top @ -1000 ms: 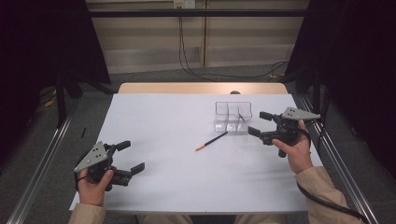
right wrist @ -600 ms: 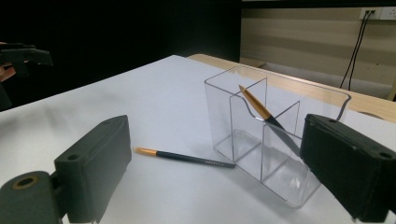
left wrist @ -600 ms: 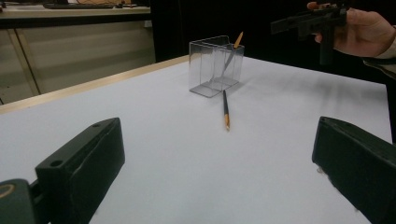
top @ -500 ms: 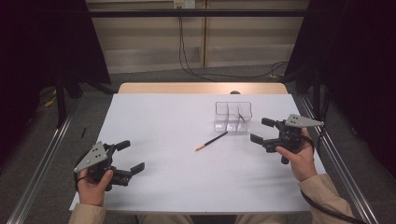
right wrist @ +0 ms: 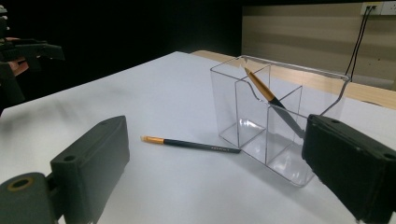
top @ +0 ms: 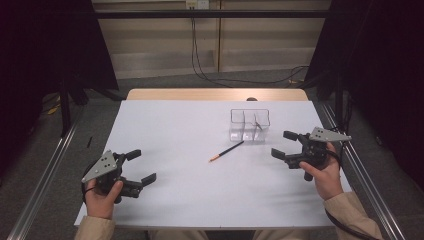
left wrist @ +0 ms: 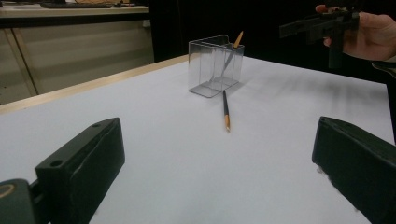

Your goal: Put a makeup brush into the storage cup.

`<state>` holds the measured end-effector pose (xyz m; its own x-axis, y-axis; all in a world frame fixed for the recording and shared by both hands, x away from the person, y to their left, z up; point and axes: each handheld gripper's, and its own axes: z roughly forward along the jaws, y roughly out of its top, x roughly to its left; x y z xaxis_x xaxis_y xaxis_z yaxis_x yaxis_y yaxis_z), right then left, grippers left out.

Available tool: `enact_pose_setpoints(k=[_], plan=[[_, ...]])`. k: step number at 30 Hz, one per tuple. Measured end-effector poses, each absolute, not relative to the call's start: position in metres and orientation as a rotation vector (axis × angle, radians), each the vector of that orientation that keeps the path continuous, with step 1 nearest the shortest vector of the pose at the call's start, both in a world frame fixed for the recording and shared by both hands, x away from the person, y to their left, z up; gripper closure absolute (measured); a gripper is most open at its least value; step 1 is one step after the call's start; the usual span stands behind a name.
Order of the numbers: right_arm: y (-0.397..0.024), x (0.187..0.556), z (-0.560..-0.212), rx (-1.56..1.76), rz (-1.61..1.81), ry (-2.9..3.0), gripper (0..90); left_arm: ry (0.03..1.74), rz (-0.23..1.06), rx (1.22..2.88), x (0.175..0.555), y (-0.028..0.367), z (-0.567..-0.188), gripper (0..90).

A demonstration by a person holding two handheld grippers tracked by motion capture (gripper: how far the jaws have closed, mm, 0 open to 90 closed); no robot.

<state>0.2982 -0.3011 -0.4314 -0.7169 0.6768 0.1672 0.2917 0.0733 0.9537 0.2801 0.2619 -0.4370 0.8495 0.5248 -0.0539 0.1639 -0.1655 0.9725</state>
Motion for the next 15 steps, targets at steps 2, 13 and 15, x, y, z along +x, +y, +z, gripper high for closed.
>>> enact_pose_setpoints(k=[2, 13, 15], plan=[[-0.302, 0.296, -0.432, 0.965, 1.674, 2.041, 6.8, 0.530, 0.342, 1.735, 0.281, 0.261, -0.437, 2.4], [-0.308, 0.288, -0.433, 0.969, 1.674, 2.038, 6.4, 0.526, 0.337, 1.733, 0.283, 0.258, -0.437, 2.4], [-0.309, 0.287, -0.433, 0.972, 1.676, 2.034, 6.3, 0.525, 0.337, 1.734, 0.284, 0.258, -0.437, 2.4]])
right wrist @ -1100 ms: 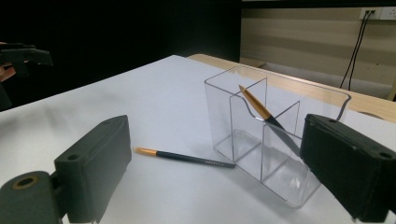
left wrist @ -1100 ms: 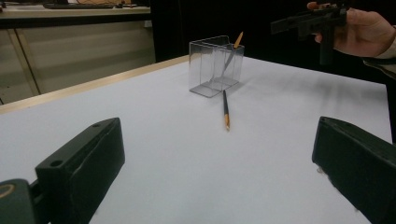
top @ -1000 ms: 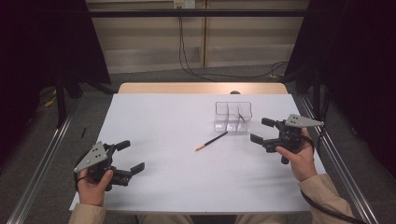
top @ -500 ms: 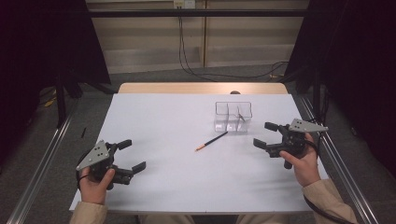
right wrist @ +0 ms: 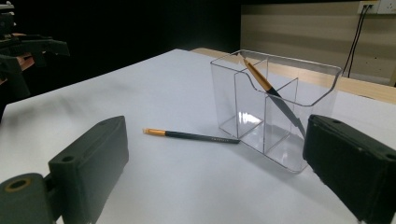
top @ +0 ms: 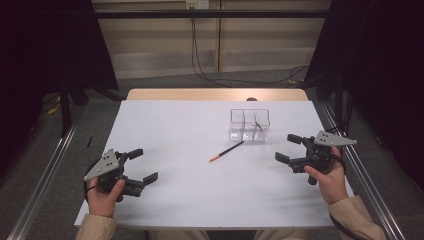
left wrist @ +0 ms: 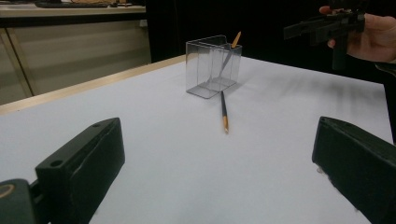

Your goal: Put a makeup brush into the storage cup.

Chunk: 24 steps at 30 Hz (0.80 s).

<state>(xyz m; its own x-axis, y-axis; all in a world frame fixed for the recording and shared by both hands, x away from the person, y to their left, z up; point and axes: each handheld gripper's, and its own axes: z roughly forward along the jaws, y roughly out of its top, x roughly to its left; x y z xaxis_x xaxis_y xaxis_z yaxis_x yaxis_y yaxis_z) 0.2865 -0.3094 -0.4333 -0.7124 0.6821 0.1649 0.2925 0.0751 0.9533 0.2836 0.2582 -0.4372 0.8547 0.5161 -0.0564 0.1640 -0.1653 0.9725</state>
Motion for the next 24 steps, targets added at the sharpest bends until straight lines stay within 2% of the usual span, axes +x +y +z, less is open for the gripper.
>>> enact_pose_setpoints(k=[24], plan=[[-0.320, 0.271, -0.438, 0.966, 1.653, 2.040, 6.0, 0.508, 0.328, 1.734, 0.288, 0.253, -0.436, 2.4]])
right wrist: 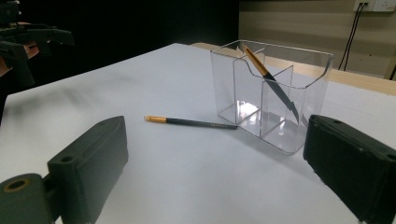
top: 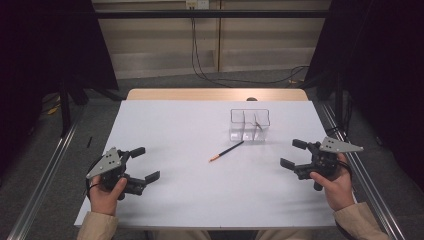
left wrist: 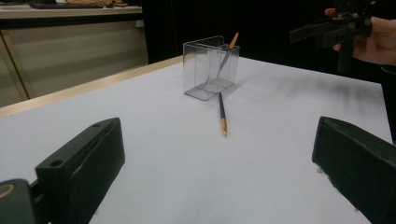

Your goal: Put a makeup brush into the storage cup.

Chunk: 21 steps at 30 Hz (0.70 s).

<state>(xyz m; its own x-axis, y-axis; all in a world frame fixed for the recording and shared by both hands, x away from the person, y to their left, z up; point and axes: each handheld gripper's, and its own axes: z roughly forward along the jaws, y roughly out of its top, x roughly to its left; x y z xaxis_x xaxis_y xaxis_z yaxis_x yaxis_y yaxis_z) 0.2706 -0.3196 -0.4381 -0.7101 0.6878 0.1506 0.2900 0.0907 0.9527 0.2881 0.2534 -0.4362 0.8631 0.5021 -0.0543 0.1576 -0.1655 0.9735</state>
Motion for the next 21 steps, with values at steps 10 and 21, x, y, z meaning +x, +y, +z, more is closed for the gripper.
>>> enact_pose_setpoints(k=[10, 21], plan=[[-0.3206, 0.2655, -0.4385, 0.961, 1.640, 2.044, 5.8, 0.503, 0.324, 1.737, 0.2903, 0.2516, -0.4363, 2.4], [-0.3214, 0.2619, -0.4390, 0.951, 1.635, 2.052, 5.8, 0.503, 0.323, 1.741, 0.2904, 0.2511, -0.4368, 2.4]])
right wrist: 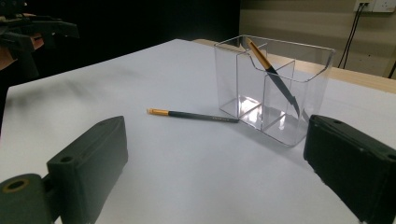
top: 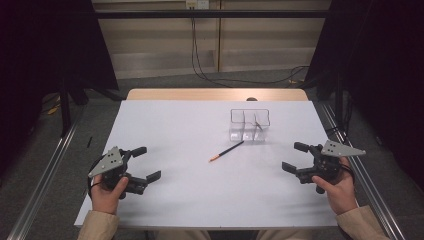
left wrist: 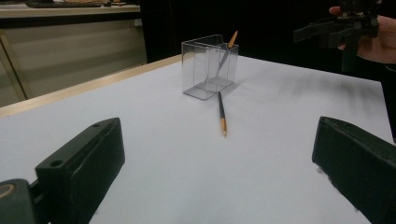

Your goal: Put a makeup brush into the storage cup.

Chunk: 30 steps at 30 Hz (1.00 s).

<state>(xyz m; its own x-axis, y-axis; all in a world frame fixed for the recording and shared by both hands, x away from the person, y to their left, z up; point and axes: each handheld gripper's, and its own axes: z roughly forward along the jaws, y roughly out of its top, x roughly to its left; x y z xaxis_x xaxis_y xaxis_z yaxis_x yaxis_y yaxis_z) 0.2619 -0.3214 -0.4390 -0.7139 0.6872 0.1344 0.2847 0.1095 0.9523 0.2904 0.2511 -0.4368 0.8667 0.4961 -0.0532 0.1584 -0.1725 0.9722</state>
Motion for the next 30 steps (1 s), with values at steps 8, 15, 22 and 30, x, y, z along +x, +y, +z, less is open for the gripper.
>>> enact_pose_setpoints(k=[8, 15, 22, 30], plan=[[-0.319, 0.263, -0.439, 0.954, 1.630, 2.061, 5.8, 0.501, 0.319, 1.738, 0.292, 0.251, -0.438, 2.4], [-0.320, 0.256, -0.440, 0.967, 1.625, 2.059, 5.8, 0.499, 0.313, 1.737, 0.296, 0.250, -0.439, 2.4], [-0.322, 0.253, -0.441, 0.970, 1.617, 2.058, 5.7, 0.493, 0.307, 1.738, 0.299, 0.246, -0.439, 2.4], [-0.323, 0.251, -0.441, 0.972, 1.616, 2.058, 5.7, 0.490, 0.308, 1.737, 0.303, 0.245, -0.439, 2.4]])
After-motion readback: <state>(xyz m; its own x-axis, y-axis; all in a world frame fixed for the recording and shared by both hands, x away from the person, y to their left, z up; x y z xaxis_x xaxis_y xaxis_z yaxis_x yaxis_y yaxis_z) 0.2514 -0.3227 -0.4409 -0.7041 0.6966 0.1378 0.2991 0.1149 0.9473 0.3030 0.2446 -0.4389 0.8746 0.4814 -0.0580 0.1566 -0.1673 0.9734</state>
